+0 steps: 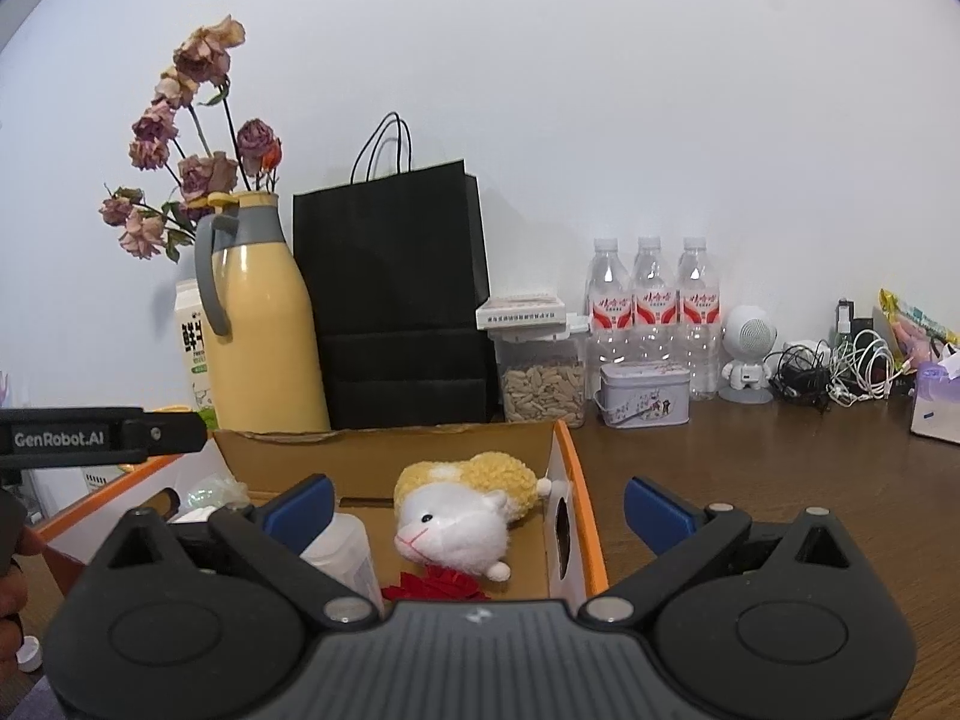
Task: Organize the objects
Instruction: 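Withdraw both grippers from the box toward the cable and second cap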
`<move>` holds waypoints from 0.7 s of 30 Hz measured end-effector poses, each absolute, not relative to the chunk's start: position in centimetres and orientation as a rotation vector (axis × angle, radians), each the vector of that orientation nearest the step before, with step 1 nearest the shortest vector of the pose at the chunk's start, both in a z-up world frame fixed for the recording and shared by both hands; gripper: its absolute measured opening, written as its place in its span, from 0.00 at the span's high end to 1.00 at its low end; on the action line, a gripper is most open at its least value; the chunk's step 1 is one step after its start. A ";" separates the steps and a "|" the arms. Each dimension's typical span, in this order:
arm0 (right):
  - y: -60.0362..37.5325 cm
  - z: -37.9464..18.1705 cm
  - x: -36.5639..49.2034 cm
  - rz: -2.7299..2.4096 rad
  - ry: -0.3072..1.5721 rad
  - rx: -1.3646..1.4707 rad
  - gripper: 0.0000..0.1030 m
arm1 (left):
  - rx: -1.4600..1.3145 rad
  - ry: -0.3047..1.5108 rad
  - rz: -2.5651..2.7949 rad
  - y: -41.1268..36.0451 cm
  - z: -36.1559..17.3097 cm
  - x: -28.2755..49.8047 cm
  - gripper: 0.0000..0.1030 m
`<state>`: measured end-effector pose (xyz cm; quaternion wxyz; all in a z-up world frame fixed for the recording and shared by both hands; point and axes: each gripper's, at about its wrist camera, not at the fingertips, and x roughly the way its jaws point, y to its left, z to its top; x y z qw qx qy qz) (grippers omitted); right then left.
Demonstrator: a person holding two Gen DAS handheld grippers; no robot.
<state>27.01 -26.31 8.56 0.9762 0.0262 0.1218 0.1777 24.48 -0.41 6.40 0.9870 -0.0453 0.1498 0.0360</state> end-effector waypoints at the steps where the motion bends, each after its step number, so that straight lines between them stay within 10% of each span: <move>1: -26.3 8.6 26.9 0.359 0.242 0.054 0.00 | -0.092 0.298 0.068 -0.4 6.5 24.3 0.00; 21: -26.8 8.2 23.2 0.373 0.214 0.001 0.00 | -0.068 0.260 0.052 0.1 6.6 18.8 0.00</move>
